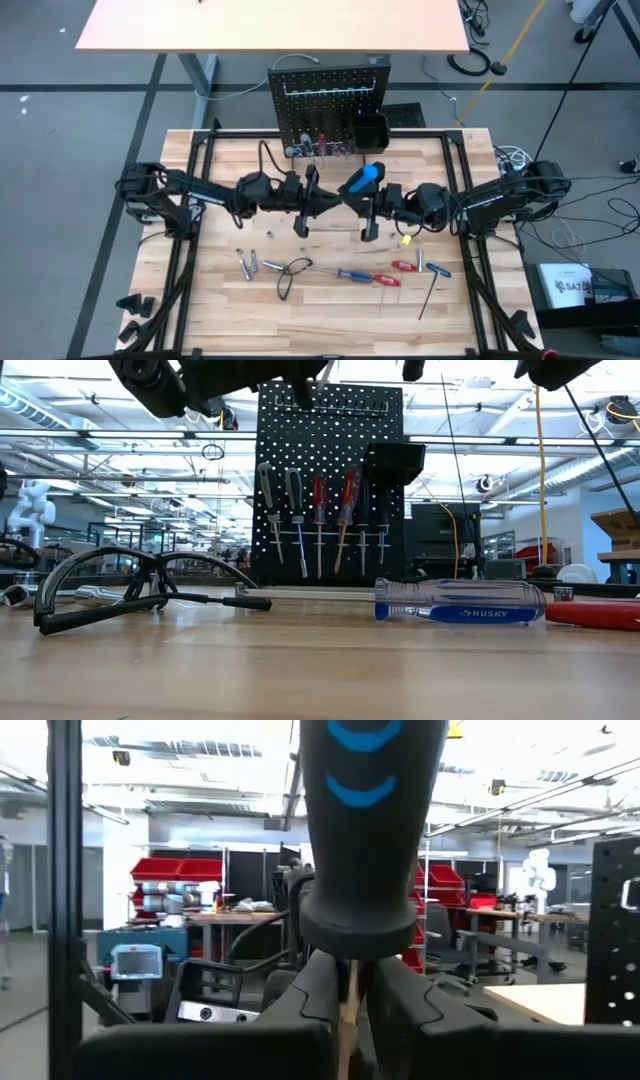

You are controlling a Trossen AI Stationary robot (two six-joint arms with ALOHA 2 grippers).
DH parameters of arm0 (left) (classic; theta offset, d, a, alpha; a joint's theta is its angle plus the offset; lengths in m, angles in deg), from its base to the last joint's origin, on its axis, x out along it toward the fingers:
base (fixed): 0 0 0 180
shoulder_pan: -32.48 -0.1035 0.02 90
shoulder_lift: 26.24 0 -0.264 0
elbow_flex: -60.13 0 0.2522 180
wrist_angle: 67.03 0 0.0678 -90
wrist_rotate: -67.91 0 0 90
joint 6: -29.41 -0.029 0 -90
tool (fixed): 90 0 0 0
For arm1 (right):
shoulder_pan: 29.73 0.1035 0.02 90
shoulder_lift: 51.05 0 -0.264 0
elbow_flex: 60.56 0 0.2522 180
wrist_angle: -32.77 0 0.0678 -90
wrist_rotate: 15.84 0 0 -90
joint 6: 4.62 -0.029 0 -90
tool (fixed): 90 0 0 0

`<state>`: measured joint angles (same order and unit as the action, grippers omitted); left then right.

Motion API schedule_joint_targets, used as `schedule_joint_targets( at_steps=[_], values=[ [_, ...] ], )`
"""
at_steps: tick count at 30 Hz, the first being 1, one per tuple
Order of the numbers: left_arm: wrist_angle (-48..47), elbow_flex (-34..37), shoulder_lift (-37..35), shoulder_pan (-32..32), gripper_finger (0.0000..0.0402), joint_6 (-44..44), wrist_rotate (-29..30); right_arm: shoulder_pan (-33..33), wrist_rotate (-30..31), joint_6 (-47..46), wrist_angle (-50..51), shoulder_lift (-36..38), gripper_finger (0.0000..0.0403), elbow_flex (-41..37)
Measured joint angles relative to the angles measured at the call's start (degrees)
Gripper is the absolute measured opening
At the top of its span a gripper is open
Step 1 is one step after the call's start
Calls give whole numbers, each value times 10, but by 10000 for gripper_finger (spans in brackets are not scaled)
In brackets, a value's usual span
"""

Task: Hang tools onto peg board
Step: Hang the black blue screwdriver on the peg board

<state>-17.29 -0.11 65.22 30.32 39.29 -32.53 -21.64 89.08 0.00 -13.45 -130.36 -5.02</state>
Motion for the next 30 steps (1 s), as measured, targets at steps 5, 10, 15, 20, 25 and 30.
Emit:
schedule_joint_targets(
  at_steps=[5,10,15,20,25,30],
  values=[
    [-75,0,-12,-19,102,-13,-1,-15,1,6,8,25,21,0],
    [-114,15,-49,-41,121,-22,3,-43,26,5,80,97,21,0],
    [-114,55,-102,-46,122,-59,45,-85,49,2,121,160,21,0],
    [-100,109,-142,-38,123,-61,69,-144,47,-33,139,174,21,0],
    [-49,165,-163,-18,123,-59,100,-211,48,-69,193,169,21,19],
    [-13,198,-171,-12,123,-63,126,-248,43,-72,273,156,21,94]
  ],
)
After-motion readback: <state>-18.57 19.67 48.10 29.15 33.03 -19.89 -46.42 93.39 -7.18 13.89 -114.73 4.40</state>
